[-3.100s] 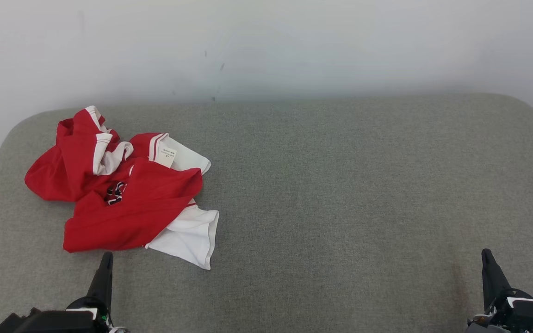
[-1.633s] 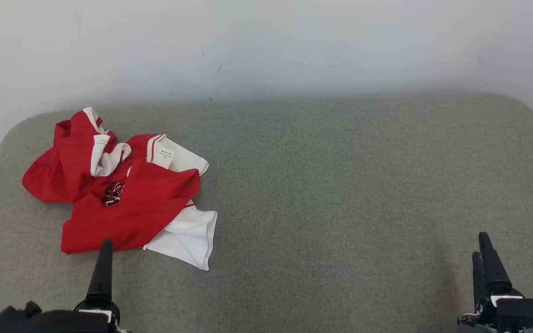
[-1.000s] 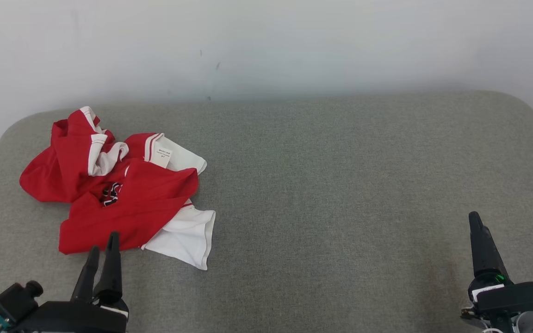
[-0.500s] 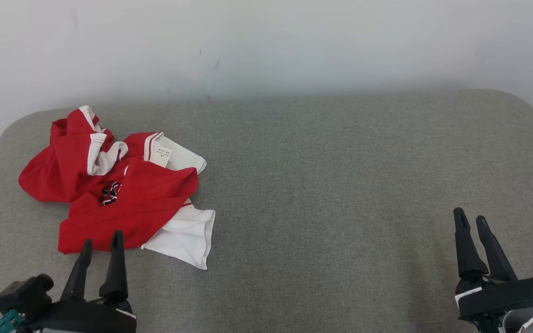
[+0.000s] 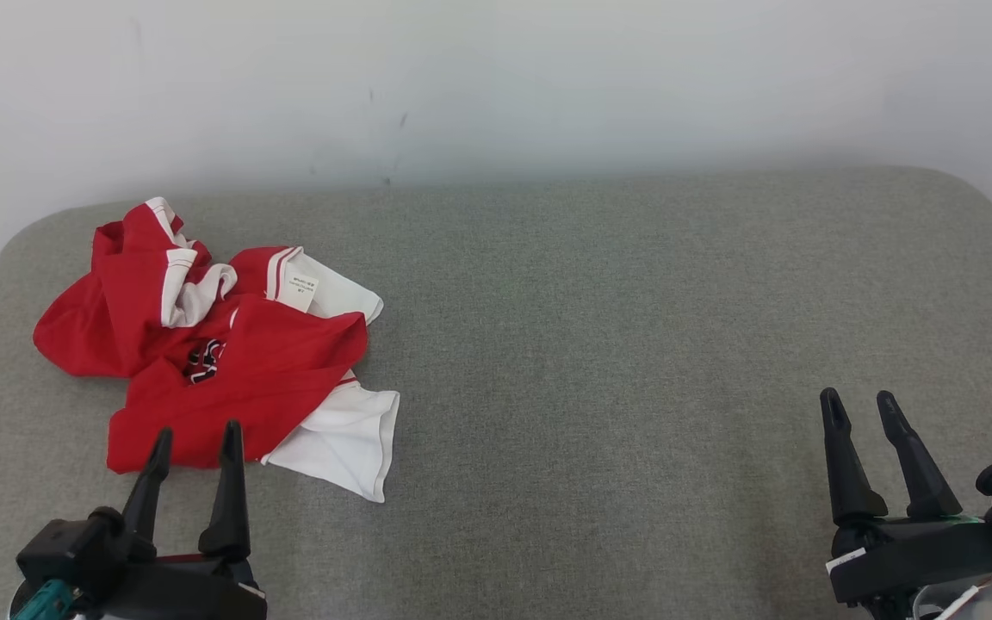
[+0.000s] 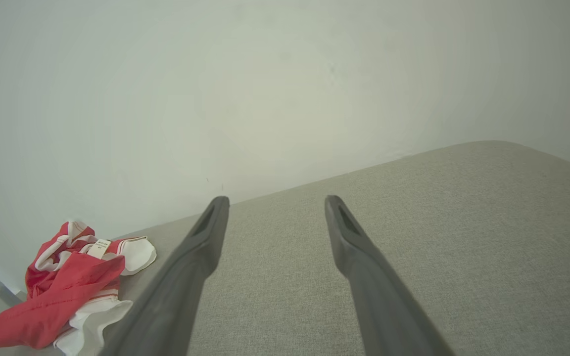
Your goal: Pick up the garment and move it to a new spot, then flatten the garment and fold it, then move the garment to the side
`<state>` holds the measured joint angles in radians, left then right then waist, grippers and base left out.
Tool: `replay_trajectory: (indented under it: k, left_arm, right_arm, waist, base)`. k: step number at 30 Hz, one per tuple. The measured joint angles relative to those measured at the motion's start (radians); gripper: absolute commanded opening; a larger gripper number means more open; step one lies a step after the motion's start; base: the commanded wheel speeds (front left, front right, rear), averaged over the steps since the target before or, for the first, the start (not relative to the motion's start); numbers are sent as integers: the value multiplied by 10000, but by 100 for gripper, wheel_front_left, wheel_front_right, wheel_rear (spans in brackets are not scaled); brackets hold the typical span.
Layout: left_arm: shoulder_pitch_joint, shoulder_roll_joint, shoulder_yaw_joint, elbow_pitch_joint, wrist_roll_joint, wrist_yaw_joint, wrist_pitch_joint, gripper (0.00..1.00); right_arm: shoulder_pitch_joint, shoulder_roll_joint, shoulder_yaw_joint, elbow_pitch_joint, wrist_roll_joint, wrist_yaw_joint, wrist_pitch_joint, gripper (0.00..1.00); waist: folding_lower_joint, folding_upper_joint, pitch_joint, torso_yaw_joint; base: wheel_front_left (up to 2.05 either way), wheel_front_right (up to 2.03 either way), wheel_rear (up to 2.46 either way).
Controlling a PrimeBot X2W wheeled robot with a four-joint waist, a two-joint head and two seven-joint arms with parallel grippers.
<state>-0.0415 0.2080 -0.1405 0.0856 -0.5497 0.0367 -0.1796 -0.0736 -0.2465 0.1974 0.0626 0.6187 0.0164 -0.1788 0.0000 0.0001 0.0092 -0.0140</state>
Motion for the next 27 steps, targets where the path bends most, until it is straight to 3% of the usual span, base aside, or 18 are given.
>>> replay_trajectory:
  k: [19, 27]
  left_arm:
    - [39, 339, -441, -606, 2612, 332, -702, 100]
    - [41, 345, -453, -619, 2700, 328, -706, 100]
  right_arm:
    - [-3, -393, 441, -408, -2500, -531, -706, 100]
    - [-3, -410, 412, -458, -2587, -560, -752, 100]
  waist:
    - [0, -1, 48, -3]
    - [-1, 0, 58, 3]
  base:
    - [0, 0, 0]
    - [0, 0, 0]
